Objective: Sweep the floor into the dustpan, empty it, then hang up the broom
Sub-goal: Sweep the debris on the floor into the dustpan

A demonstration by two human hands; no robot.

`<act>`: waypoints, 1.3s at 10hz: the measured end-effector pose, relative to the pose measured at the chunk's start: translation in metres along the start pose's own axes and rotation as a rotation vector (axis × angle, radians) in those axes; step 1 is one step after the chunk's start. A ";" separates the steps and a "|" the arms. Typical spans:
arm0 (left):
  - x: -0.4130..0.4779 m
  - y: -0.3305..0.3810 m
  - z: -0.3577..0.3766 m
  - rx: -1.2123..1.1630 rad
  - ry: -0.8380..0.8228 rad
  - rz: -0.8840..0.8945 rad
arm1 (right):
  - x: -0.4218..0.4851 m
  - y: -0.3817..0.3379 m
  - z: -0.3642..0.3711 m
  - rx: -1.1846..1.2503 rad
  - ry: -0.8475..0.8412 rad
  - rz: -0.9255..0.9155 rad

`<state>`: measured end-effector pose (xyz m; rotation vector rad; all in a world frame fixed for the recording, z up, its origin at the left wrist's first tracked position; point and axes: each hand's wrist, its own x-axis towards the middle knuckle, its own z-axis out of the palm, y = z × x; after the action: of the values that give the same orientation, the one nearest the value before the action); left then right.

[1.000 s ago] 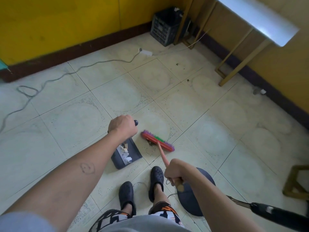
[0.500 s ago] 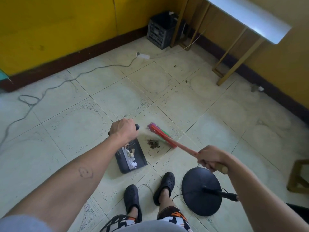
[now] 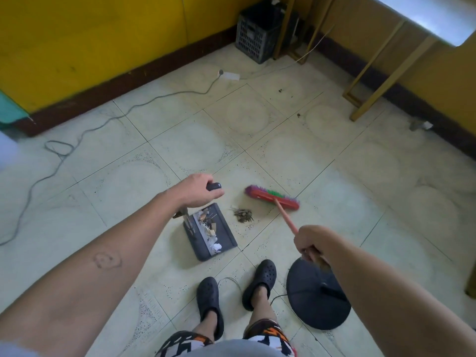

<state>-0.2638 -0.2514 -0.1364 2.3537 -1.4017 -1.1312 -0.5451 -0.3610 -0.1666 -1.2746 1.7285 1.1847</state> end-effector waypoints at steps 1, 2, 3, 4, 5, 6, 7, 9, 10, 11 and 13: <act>0.003 -0.015 -0.006 0.010 -0.035 0.033 | 0.003 0.007 0.010 -0.041 0.081 -0.046; 0.005 -0.022 -0.002 0.018 -0.059 0.011 | 0.008 0.013 0.011 -0.089 0.194 -0.170; 0.006 -0.013 0.008 0.047 -0.032 0.056 | 0.009 0.015 -0.001 -0.098 0.275 -0.188; 0.010 0.003 0.009 0.013 -0.048 0.071 | 0.009 0.018 -0.006 -0.102 0.338 -0.211; 0.014 0.009 0.010 -0.102 -0.079 0.028 | 0.014 0.018 0.002 -0.091 0.362 -0.255; 0.017 0.012 0.014 -0.098 -0.042 0.016 | 0.020 0.013 0.021 -0.113 0.307 -0.279; 0.021 0.017 0.019 -0.052 0.003 0.035 | 0.021 0.007 0.046 -0.142 0.231 -0.307; 0.030 0.020 0.026 -0.032 0.022 0.037 | 0.018 0.012 0.083 -0.158 0.092 -0.328; 0.032 0.022 0.029 -0.017 0.041 0.037 | -0.001 0.021 0.078 -0.100 0.027 -0.415; 0.035 0.024 0.031 -0.005 0.051 0.051 | -0.017 0.028 0.074 -0.021 -0.112 -0.407; 0.032 0.023 0.036 0.009 0.068 0.063 | -0.028 0.059 0.033 0.217 -0.532 -0.285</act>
<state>-0.2956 -0.2817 -0.1668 2.3142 -1.4498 -1.0203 -0.5936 -0.3140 -0.1372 -0.9289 1.2037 1.0189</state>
